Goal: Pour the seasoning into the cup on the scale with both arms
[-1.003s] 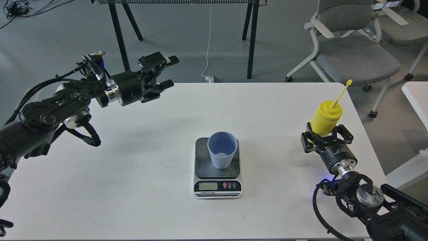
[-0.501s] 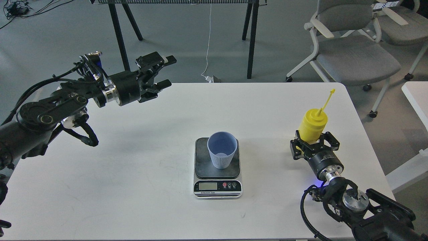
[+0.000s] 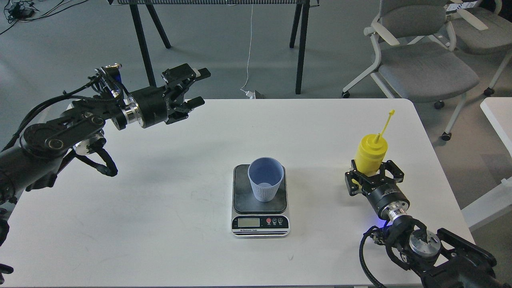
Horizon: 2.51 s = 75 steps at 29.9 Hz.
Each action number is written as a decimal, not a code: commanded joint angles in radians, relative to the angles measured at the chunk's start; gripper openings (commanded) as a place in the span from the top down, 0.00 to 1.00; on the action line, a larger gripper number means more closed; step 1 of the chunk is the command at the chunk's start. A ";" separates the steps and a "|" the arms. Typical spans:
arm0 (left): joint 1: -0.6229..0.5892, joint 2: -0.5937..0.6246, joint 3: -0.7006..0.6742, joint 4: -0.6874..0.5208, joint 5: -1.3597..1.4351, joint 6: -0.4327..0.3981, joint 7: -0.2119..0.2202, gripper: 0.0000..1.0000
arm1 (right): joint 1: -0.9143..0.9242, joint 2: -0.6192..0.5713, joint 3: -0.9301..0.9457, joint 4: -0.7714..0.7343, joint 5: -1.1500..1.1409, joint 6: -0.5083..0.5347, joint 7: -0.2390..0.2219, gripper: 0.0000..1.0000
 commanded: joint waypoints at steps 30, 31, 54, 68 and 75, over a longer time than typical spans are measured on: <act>0.005 0.005 0.000 0.000 0.000 0.000 0.000 0.00 | -0.200 -0.175 0.041 0.270 -0.038 0.000 0.012 0.05; 0.005 0.006 0.000 0.000 0.000 0.000 0.000 0.00 | -0.209 -0.182 0.046 0.273 -0.040 0.000 0.012 0.05; 0.008 0.006 -0.017 0.000 -0.005 0.000 0.000 0.00 | -0.614 -0.820 0.457 0.548 -0.124 0.000 0.032 0.01; -0.058 -0.012 -0.196 -0.005 -0.018 0.000 0.000 0.00 | 0.363 -0.760 0.185 0.212 -0.385 0.000 0.021 0.01; -0.054 -0.006 -0.273 0.000 -0.018 0.000 0.000 0.00 | 0.567 -0.490 0.005 -0.033 -0.400 0.000 0.025 0.01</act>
